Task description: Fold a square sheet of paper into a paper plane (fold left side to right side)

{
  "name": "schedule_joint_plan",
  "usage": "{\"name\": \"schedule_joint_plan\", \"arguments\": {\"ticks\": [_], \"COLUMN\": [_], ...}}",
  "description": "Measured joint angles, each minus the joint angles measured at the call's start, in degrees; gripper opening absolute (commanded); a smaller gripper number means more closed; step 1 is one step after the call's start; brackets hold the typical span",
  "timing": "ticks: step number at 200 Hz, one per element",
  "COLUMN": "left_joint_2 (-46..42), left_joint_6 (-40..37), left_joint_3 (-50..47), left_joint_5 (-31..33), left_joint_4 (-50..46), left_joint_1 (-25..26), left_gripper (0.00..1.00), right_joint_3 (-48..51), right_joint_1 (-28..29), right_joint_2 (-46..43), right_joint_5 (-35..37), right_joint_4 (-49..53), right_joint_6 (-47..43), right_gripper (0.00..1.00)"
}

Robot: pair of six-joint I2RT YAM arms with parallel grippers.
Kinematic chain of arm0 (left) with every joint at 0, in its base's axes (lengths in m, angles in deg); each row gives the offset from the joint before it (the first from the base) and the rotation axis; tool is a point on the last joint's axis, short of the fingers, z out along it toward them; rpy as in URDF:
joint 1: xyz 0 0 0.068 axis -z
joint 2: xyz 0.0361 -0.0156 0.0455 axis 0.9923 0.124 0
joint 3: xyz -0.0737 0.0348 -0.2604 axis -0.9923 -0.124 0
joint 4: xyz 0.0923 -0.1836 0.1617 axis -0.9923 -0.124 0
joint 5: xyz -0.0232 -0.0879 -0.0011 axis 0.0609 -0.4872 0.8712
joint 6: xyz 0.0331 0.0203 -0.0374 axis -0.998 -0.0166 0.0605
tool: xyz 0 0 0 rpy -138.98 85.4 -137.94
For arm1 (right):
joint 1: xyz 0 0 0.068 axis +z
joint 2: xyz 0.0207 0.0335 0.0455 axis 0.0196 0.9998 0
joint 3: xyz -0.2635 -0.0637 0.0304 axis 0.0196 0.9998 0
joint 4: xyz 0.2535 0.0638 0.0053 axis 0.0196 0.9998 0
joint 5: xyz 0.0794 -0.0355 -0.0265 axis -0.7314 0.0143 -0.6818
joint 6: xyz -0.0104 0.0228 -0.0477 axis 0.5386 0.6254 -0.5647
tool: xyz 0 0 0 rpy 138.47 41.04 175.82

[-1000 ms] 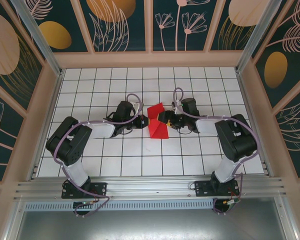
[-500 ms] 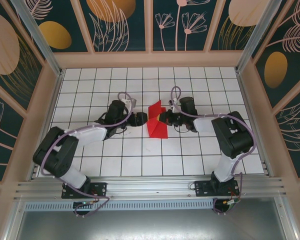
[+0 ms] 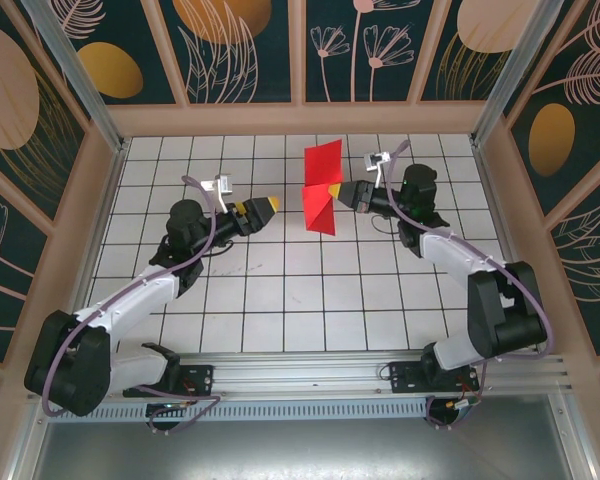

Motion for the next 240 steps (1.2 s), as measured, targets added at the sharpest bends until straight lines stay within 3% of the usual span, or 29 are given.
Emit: {"name": "schedule_joint_plan", "arguments": {"ticks": [52,92,176,198,240], "left_joint_2": [1.7,3.6,5.0,5.0,4.8], "left_joint_6": [6.9,8.9,10.3,9.8,7.3], "left_joint_3": [0.0,0.5,2.1,2.1,2.3], "left_joint_5": [-8.3,-11.1,-12.5,-12.5,-11.9], "left_joint_4": [15.0,19.5,23.6,23.6,19.6], "left_joint_1": [0.2,2.1,3.7,3.8,4.0], "left_gripper": [0.99,0.94,0.36,0.23,0.06], "right_joint_3": [-6.5,-9.0,-9.5,-9.5,-9.0], "right_joint_1": [4.8,7.8,8.9,8.9,7.8], "right_joint_2": [-2.0,-2.0,-2.0,-2.0,-2.9], "right_joint_5": [-2.8,-3.6,-3.9,-3.7,-1.7], "right_joint_4": [-0.8,-1.1,-2.1,-2.1,3.2], "right_joint_6": [1.5,2.8,4.9,4.9,1.9], "right_gripper": [0.00,0.00,0.00,0.13,0.50]}}
